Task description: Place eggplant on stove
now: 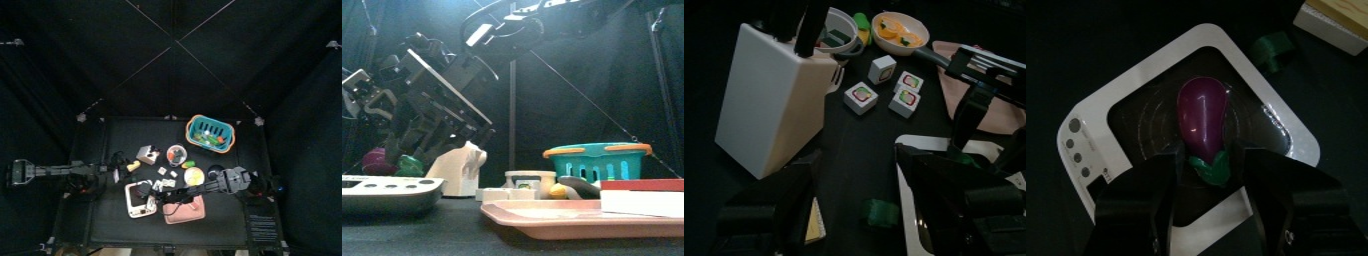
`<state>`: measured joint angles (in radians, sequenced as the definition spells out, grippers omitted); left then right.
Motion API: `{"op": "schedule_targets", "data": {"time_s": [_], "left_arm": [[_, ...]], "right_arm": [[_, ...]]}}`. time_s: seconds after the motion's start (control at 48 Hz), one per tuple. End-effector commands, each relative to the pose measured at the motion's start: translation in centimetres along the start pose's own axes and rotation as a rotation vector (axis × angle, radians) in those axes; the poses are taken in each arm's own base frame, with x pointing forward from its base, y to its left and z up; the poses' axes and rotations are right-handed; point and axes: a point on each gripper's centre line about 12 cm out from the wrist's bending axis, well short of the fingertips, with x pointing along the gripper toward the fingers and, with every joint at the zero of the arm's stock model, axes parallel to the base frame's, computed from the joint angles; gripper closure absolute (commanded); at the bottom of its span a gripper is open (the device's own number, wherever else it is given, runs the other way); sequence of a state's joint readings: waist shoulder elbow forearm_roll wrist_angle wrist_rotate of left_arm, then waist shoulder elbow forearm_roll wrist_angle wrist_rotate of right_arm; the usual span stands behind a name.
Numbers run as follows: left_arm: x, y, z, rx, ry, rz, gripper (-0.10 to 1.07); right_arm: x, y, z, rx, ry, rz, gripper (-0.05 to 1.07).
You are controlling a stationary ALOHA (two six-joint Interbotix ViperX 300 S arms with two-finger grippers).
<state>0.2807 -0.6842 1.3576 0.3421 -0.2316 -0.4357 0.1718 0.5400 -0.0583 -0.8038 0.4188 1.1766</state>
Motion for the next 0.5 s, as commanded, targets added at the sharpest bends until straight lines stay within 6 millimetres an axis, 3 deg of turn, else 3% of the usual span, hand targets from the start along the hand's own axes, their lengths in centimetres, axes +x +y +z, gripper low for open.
{"op": "schedule_targets", "data": {"time_s": [0.0,0.479], "left_arm": [[0.09,-0.12,0.51,0.004,-0.017,-0.006,0.04],[0.09,-0.12,0.51,0.004,-0.017,-0.006,0.04]], "right_arm": [[-2.65,0.46,3.39,0.021,-0.077,0.028,0.22],[-3.17,0.90,4.30,0.017,-0.102,0.034,0.22]]}}
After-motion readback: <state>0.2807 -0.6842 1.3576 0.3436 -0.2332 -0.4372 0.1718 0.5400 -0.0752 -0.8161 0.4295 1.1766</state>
